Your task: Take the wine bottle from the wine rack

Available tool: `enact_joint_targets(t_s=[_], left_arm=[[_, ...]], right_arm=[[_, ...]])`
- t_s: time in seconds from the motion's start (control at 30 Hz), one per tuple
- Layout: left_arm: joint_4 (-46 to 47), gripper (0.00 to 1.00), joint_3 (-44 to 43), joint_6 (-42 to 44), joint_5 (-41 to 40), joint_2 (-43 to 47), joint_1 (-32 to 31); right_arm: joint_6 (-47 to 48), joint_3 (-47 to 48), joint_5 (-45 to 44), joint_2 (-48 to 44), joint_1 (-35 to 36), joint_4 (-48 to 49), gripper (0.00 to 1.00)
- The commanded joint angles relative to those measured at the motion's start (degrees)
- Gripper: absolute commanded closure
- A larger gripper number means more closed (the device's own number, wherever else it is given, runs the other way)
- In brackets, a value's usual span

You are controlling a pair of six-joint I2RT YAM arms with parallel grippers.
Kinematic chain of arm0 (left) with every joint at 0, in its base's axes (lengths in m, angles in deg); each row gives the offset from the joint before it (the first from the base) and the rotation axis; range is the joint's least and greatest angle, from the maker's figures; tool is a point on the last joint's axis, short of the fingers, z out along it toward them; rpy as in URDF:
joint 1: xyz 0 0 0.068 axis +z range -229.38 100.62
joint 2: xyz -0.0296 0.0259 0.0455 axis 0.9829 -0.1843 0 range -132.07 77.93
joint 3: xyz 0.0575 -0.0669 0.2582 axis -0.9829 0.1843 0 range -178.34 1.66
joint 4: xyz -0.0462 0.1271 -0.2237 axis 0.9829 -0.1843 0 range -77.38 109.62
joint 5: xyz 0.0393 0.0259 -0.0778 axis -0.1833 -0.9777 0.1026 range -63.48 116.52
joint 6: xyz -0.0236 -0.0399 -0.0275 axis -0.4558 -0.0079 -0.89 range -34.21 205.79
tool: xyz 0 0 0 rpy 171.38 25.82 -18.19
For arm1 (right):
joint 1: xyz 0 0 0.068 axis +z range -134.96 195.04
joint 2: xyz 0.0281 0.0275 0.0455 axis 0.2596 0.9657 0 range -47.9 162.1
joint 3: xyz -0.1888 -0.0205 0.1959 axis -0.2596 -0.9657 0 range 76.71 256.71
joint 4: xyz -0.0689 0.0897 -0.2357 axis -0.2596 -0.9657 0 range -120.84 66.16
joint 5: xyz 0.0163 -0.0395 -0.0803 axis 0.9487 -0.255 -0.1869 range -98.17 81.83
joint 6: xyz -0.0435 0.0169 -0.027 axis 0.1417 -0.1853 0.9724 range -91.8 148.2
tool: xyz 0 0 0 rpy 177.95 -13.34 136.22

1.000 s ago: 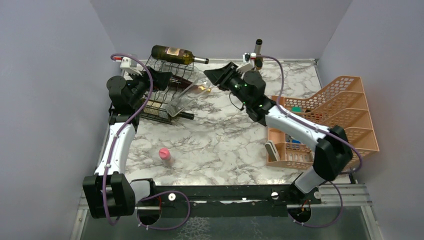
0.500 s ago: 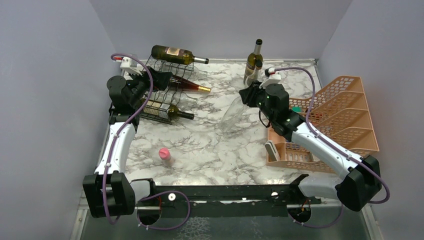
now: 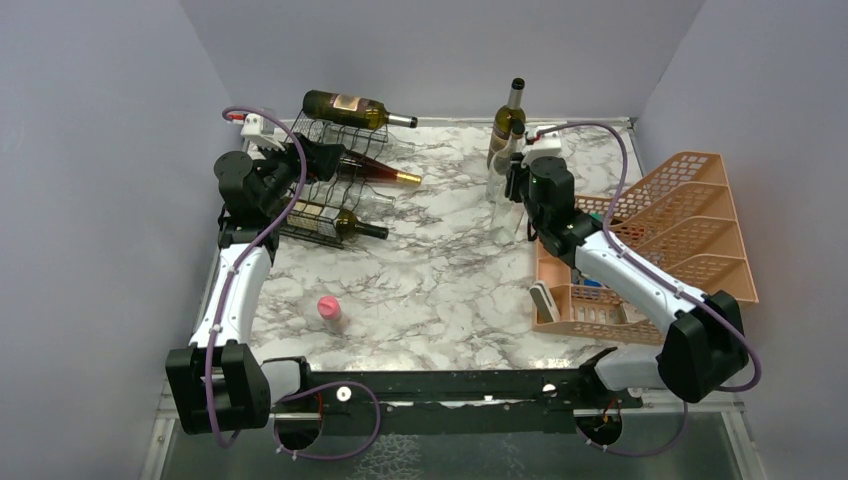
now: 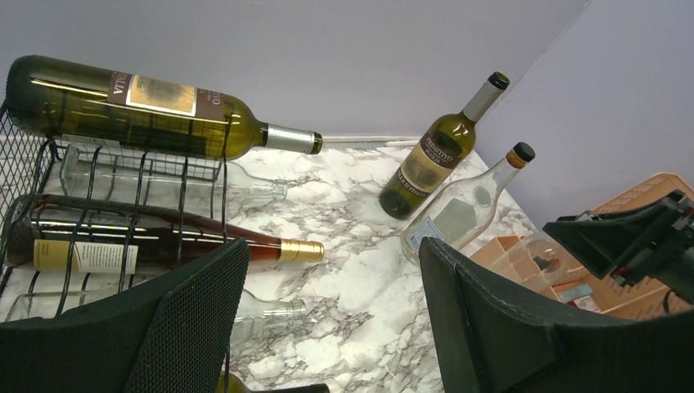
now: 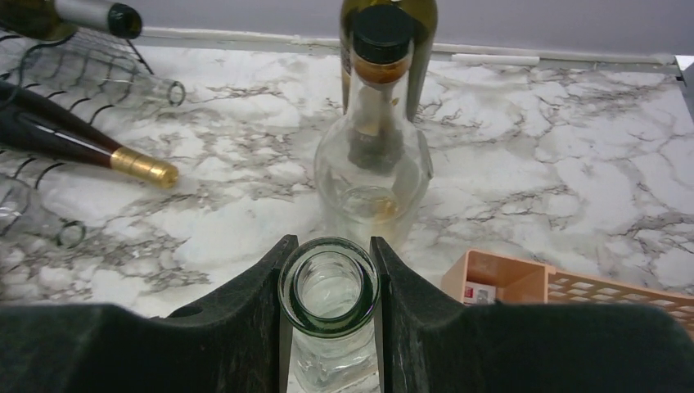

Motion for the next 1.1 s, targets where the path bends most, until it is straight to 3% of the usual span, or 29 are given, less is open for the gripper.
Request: enact_joint_targets(t_s=[0.0,0.47,0.67,0.9,1.07], left_arm=[[1.63,0.19,0.48,-0.04,0.07,-0.36,0.27],[1.8,0.19,0.37,-0.54,0.51,-0.7,0.25],[1.89,0.19,0.47,-0.83,0.79,-1.11,0.22],[1.94,0.19,0.49,-0.81,0.73,-1.68,0.19],[2.05,0.19,0.48,-1.12,1.18,-2.57,-0.19]], right_arm=[[1.27,3.36,-0.58,2.58,-2.92,6.94,0.99],[-0.85,3.17,5.26,4.93,-5.15,8.2,0.96],[-0.82,1.98,7.31,5.38,-5.16,6.07,0.71],[-1.38,3.89,7.15,2.95,-5.17,-1.06,0.13],[-3.94,12.77,8.42,0.39,-5.2,-16.68,0.03]])
